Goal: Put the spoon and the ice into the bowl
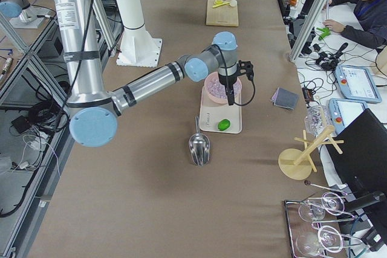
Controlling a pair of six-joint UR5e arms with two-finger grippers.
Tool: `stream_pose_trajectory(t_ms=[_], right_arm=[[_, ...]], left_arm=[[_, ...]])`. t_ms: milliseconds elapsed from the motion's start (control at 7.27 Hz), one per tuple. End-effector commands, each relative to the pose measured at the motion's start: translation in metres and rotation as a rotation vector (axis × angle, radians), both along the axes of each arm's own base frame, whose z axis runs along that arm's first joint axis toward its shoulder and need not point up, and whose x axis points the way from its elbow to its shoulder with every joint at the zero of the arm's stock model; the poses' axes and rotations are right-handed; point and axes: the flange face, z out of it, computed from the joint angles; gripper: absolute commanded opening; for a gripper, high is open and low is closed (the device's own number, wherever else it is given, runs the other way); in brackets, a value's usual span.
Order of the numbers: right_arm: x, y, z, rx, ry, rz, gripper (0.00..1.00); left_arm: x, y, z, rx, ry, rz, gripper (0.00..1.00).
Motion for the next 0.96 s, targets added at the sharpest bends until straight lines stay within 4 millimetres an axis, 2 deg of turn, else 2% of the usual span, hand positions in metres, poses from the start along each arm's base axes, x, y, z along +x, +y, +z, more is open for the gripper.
stream_pose_trajectory(t_ms=[0,138,275,412,550,825], right_arm=[[0.107,0.068,0.092,0.002,0.062,-0.083,1.0],[0.149,0.097,0.127,-0.025,0.021,-0.079,1.0],[0.178,0.133,0.158,-0.043,0.025,-0.079,1.0],[0.202,0.163,0.176,-0.066,0.027,-0.044,1.0],[0.21,0.184,0.19,-0.102,0.036,-0.022,1.0],[0.209,0.195,0.209,-0.146,0.036,-0.022,1.0]], left_arm=[[-0.001,0.0,0.001,0.002,-0.009,0.001,1.0],[-0.001,0.0,-0.001,0.007,-0.008,0.001,1.0],[-0.001,0.0,-0.002,0.009,-0.007,0.001,1.0],[-0.001,0.0,-0.004,0.012,-0.005,0.001,1.0],[0.002,0.001,0.002,-0.008,-0.004,0.005,1.0],[0.001,0.009,0.023,-0.054,-0.001,0.004,1.0]])
